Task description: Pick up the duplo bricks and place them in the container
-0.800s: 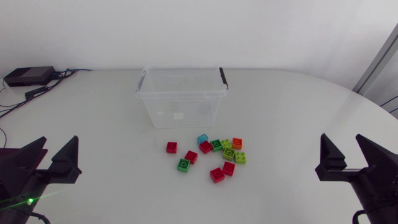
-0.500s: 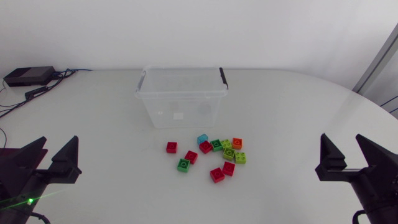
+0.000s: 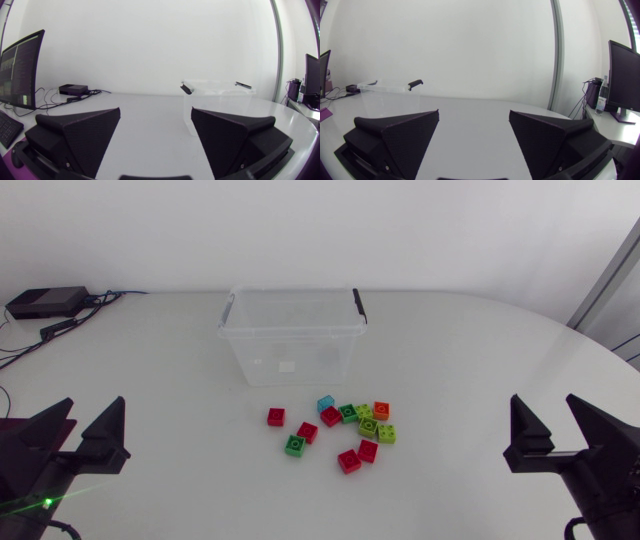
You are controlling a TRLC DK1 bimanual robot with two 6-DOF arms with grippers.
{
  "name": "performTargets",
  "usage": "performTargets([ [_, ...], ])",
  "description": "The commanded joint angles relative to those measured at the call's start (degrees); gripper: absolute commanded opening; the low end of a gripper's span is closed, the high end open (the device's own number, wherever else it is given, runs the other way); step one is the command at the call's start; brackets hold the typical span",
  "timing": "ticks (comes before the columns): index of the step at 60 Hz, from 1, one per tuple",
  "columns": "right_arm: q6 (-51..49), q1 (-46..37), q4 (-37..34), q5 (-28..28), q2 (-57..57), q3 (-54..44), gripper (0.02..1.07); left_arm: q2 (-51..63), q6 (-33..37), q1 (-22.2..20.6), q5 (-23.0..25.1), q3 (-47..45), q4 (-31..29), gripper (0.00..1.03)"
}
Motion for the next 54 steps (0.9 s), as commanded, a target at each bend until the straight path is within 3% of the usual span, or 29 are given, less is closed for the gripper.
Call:
performTargets([
  [1, 1.6, 0.3, 1.2, 0.0, -0.5, -1.0, 1.03, -0.7, -0.2, 0.3, -0.2, 1.0, 1.2, 0.99],
  [20, 1.6, 0.5, 5.1, 0.0, 2.4, 3.0, 1.03, 9.4, -0.3, -0.8, -0.2, 12.6, 2.1, 0.99],
  [28, 1.3, 0.6, 7.8, 0.0, 10.6, 7.0, 1.03, 16.5, -0.6, -1.8, -0.2, 16.4, 4.0, 0.99],
  [35, 1.3, 1.8, 8.9, -0.1, 20.3, 11.7, 1.03, 26.9, -0.7, -6.8, -0.2, 21.8, 3.4, 0.98],
  [40, 1.4, 2.6, 9.1, 0.0, 27.1, 14.8, 1.03, 32.9, -0.4, -7.4, -0.2, 25.1, 2.9, 0.95],
  [54, 1.3, 3.7, 8.5, -0.7, 35.0, 17.2, 1.03, 50.2, 7.3, -12.5, 0.9, 35.1, -9.0, 0.94],
])
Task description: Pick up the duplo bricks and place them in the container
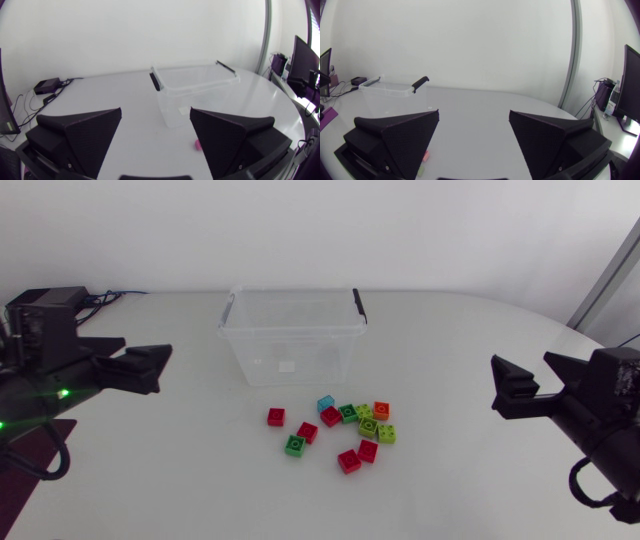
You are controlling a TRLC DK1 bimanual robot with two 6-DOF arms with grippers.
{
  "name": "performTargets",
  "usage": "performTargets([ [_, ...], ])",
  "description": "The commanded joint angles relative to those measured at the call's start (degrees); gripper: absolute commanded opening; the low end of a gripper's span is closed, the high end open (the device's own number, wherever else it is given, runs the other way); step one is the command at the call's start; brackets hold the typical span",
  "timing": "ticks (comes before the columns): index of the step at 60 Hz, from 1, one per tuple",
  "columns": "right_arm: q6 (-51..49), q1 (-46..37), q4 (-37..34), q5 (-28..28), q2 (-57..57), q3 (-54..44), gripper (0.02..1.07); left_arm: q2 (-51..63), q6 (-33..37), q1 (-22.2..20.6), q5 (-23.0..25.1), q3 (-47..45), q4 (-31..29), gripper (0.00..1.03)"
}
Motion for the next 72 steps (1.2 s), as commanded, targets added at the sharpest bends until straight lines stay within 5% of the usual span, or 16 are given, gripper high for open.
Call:
performTargets([
  [1, 1.4, 0.4, 0.3, -0.3, 2.0, 1.4, 1.03, 6.2, 4.6, -1.4, 0.8, 3.9, -2.5, 0.94],
  [28, 1.4, 0.3, -8.8, -6.4, 9.3, 3.0, 1.03, 30.9, 35.1, -3.8, 9.0, 9.0, -5.9, 0.95],
  [36, 1.4, 0.4, -15.9, -7.7, 11.2, 5.4, 1.03, 36.7, 42.8, -6.1, 9.8, 10.0, -6.8, 0.95],
  [43, -0.3, 2.2, -23.1, -8.0, 13.7, 9.0, 1.03, 43.4, 51.4, -6.5, 15.3, 12.0, -7.1, 0.95],
  [57, -12.0, 3.8, -24.9, -7.8, 16.7, 10.4, 1.01, 51.9, 56.9, -6.9, 19.9, 18.3, -7.8, 0.94],
  [64, -21.3, 6.5, -31.5, -5.5, 21.1, 13.5, 1.02, 55.1, 58.9, -7.2, 21.3, 21.3, -8.1, 0.94],
  [72, -27.1, 6.2, -30.9, -9.5, 30.8, 14.8, 1.02, 58.8, 61.7, -7.9, 22.2, 24.2, -9.0, 0.94],
])
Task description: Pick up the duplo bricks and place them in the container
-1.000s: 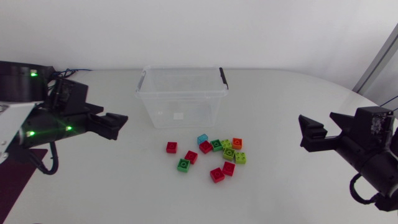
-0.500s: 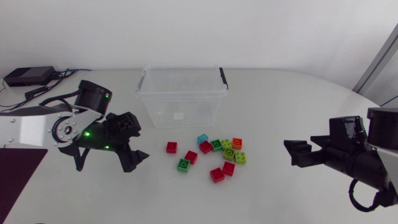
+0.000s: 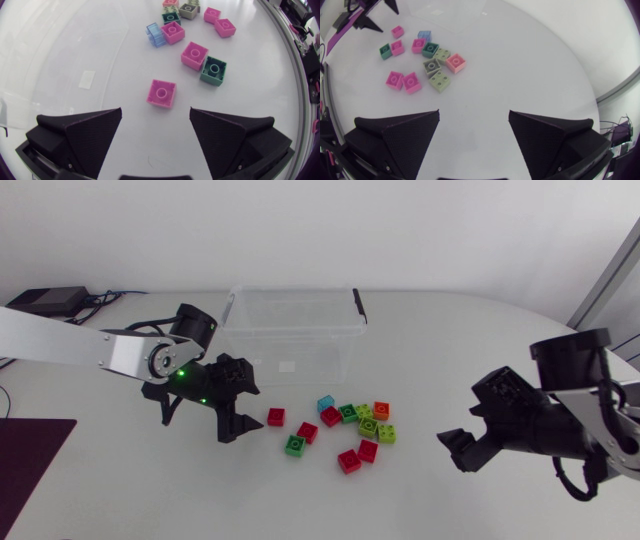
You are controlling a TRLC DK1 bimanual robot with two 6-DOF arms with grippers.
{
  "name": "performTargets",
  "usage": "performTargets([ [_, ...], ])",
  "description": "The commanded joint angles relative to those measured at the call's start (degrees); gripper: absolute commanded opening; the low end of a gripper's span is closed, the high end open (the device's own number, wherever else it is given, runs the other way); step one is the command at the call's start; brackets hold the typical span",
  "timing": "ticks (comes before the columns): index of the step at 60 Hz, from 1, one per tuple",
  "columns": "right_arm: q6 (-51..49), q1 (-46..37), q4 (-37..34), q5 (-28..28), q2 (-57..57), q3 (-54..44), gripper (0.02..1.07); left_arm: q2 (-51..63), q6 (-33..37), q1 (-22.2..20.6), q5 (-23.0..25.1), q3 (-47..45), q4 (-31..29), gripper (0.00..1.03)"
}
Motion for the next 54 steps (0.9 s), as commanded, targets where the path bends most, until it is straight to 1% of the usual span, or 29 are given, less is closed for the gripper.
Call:
performTargets([
  [1, -5.1, -0.1, -0.7, -2.7, 5.6, 1.8, 1.02, 3.2, 3.6, -0.9, 1.2, 2.6, -1.5, 0.94],
  [4, -6.1, -0.5, -0.8, -4.5, 7.8, 3.0, 1.02, 4.9, 3.9, -1.1, 1.6, 4.6, -2.9, 0.93],
  [8, -7.9, -0.4, -0.1, -6.9, 7.7, 3.0, 1.02, 6.2, 4.6, -1.5, 1.8, 6.4, -4.4, 0.93],
  [17, -10.8, 0.7, -0.3, -7.7, 11.4, 4.6, 1.02, 8.0, 5.5, -2.9, 1.9, 7.9, -5.7, 0.91],
  [20, -12.6, 1.2, -0.8, -8.7, 13.0, 5.3, 1.02, 8.6, 5.9, -3.0, 1.9, 8.8, -6.9, 0.88],
  [21, -14.0, 1.7, -0.8, -8.7, 14.4, 5.7, 1.02, 9.6, 6.9, -3.1, 1.9, 10.1, -8.8, 0.86],
  [23, -15.6, 2.0, -0.9, -8.8, 15.8, 6.1, 1.02, 10.1, 7.7, -3.2, 2.0, 10.8, -10.0, 0.84],
  [31, -20.0, 2.6, -2.2, -12.3, 21.0, 8.8, 1.02, 11.6, 9.3, -4.1, 2.2, 10.8, -10.2, 0.74],
  [36, -22.1, 2.7, -2.0, -14.7, 23.0, 10.1, 1.02, 12.8, 9.9, -4.5, 2.2, 11.6, -11.7, 0.63],
  [40, -24.2, 2.7, -2.2, -15.2, 25.2, 11.8, 1.00, 13.7, 10.5, -5.0, 2.2, 12.3, -13.6, 0.54],
  [42, -24.9, 2.7, -2.3, -15.7, 25.9, 12.5, 0.99, 14.0, 10.5, -5.1, 2.2, 12.3, -13.8, 0.52],
  [46, -26.9, 2.9, -2.5, -16.3, 27.5, 13.3, 0.99, 14.2, 10.5, -5.2, 2.2, 12.3, -14.4, 0.50],
  [48, -27.6, 3.2, -2.5, -16.2, 28.5, 13.9, 0.98, 14.9, 10.0, -5.5, 2.2, 13.0, -15.9, 0.48],
  [50, -28.5, 3.4, -3.1, -16.2, 29.7, 14.5, 0.96, 15.4, 10.0, -5.6, 2.2, 13.8, -17.6, 0.46],
  [51, -29.0, 3.4, -3.4, -16.3, 30.3, 14.7, 0.96, 16.2, 10.3, -5.6, 2.2, 15.2, -20.3, 0.44],
  [52, -29.4, 3.4, -3.7, -16.3, 31.0, 15.0, 0.96, 16.4, 10.4, -5.6, 2.2, 15.6, -21.2, 0.44],
  [53, -29.5, 3.4, -3.7, -16.3, 31.3, 15.2, 0.96, 17.3, 10.9, -5.3, 2.2, 17.3, -24.9, 0.43],
  [54, -29.7, 3.7, -3.7, -16.3, 31.8, 15.4, 0.95, 17.4, 11.1, -5.2, 2.2, 17.5, -25.5, 0.43],
])
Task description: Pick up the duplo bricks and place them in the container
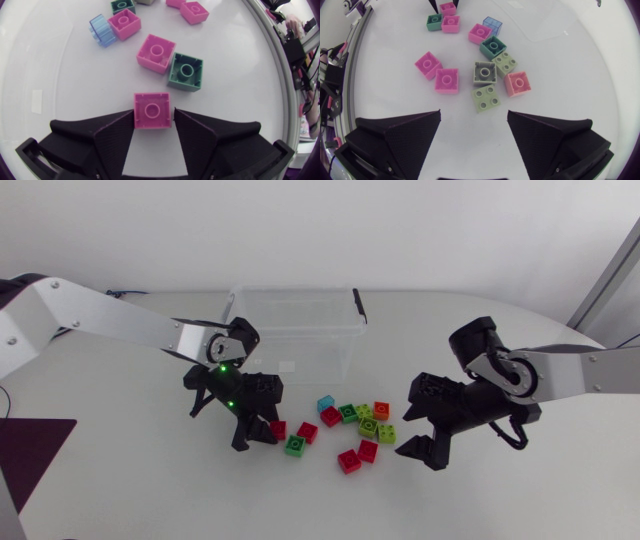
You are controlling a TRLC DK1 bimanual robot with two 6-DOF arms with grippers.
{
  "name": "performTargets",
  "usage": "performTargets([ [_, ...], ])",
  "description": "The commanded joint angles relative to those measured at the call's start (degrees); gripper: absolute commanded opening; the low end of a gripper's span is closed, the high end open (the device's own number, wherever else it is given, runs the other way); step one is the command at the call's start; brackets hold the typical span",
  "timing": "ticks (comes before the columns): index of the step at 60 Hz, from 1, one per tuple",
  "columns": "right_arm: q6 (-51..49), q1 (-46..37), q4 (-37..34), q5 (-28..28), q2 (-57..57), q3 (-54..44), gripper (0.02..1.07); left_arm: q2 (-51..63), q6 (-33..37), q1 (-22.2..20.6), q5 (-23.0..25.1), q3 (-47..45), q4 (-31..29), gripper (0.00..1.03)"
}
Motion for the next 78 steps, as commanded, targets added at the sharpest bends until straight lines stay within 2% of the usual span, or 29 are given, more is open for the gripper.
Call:
performTargets([
  [1, -3.6, 0.9, -1.3, -0.4, 3.2, 1.5, 0.95, 3.7, 3.1, 0.2, 0.2, 3.8, -7.3, 0.42],
  [4, -4.0, 1.6, -1.3, -0.4, 4.4, 2.0, 0.91, 3.1, 3.1, 1.0, 0.2, 3.7, -8.0, 0.41],
  [16, -4.8, 2.9, 1.3, 0.8, 8.1, 3.4, 0.91, -6.5, 3.5, 2.9, 1.8, 0.9, -11.2, 0.41],
  [25, -5.7, 3.0, 1.6, 0.9, 10.8, 5.2, 0.91, -17.5, 3.5, 3.3, 4.7, -1.0, -15.7, 0.41],
  [28, -5.8, 3.3, 2.4, 1.0, 11.6, 5.3, 0.87, -22.8, 3.4, 3.7, 6.2, -1.0, -18.0, 0.41],
  [36, -5.4, 3.3, 4.6, 1.2, 11.6, 5.7, 0.87, -30.1, 2.0, 4.8, 7.7, -0.5, -18.2, 0.41],
  [61, -6.7, 5.8, 4.6, 2.4, 16.4, 9.0, 0.87, -28.1, -0.5, 7.5, 8.5, 8.2, -16.5, 0.41],
  [67, -7.7, 5.6, 2.4, 2.3, 16.3, 9.4, 0.67, -26.5, -3.8, 7.8, 8.5, 9.4, -12.7, 0.41],
  [71, -7.9, 5.6, 1.9, 2.3, 14.9, 8.4, 0.42, -24.0, -13.4, 8.2, 8.5, 9.6, -2.2, 0.41],
  [76, -7.9, 5.6, 1.6, 2.3, 14.2, 7.9, 0.29, -22.7, -17.6, 8.3, 8.5, 9.7, 2.3, 0.41],
  [78, -7.9, 5.5, 1.4, 2.3, 14.2, 7.9, 0.27, -22.4, -18.6, 8.3, 8.4, 9.6, 3.3, 0.41],
])
